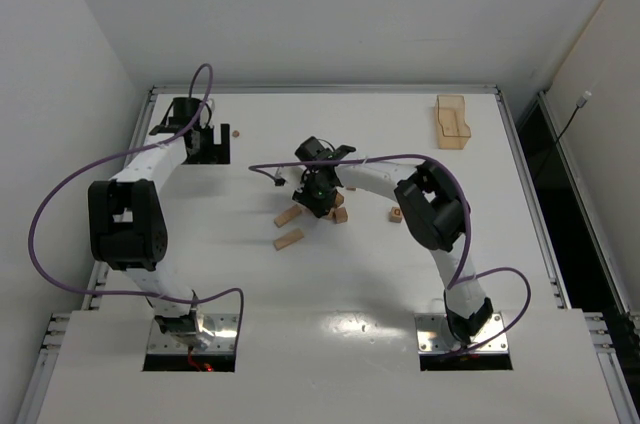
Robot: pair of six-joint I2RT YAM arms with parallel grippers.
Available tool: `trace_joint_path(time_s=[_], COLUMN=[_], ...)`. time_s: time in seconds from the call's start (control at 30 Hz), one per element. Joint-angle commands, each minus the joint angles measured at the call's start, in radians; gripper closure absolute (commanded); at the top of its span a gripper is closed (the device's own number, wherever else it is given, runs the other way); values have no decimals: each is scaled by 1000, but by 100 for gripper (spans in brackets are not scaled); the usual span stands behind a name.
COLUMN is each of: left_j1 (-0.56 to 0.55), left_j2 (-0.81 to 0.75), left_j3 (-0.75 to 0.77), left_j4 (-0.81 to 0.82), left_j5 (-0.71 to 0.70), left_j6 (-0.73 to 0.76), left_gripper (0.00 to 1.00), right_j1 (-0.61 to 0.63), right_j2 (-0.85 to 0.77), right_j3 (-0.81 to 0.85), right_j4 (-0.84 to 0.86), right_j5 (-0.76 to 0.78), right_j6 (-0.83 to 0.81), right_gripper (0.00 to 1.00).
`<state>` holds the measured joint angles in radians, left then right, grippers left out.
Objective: Build the wood block tower
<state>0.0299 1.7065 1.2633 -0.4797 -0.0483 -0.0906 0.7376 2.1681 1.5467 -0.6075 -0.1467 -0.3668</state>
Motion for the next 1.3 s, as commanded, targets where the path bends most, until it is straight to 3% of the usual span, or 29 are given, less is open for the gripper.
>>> trace_joint_path(time_s=[0.0, 0.13, 0.2, 0.27, 0.4, 0.47, 0.63, 0.83, 1.27], left_j1=[15, 15, 15, 15, 15, 15, 15, 15, 15], left_j2=[8, -1, -13, -27, -57, -58, -58, -25, -7], left_j3=[30, 21, 10, -2, -25, -25, -25, -16, -5], left_j4=[26, 26, 36, 45, 58, 67, 58, 49, 39], left_j5=[8, 8, -1, -15, -68, -79, -104, -104, -94], left_j6=[-8, -8, -8, -20, -40, -49, -49, -58, -58], left_gripper=[1, 1, 1, 1, 1, 1, 1, 1, 1], right_j1=[9, 9, -4, -18, -69, -79, -139, -178, -216], right_j2=[-28, -109, -161, -174, -107, -126, -148, -148, -44], right_j3=[-7, 90, 159, 206, 407, 383, 276, 188, 219], right_j4=[-31, -49, -49, -21, -167, -157, -198, -232, -273], right_j5=[-34, -66, -79, 77, 257, 392, 542, 451, 374], right_j6=[3, 90, 221, 446, 692, 759, 953, 1087, 1204], right_gripper=[100, 100, 100, 100, 100, 100, 100, 100, 100])
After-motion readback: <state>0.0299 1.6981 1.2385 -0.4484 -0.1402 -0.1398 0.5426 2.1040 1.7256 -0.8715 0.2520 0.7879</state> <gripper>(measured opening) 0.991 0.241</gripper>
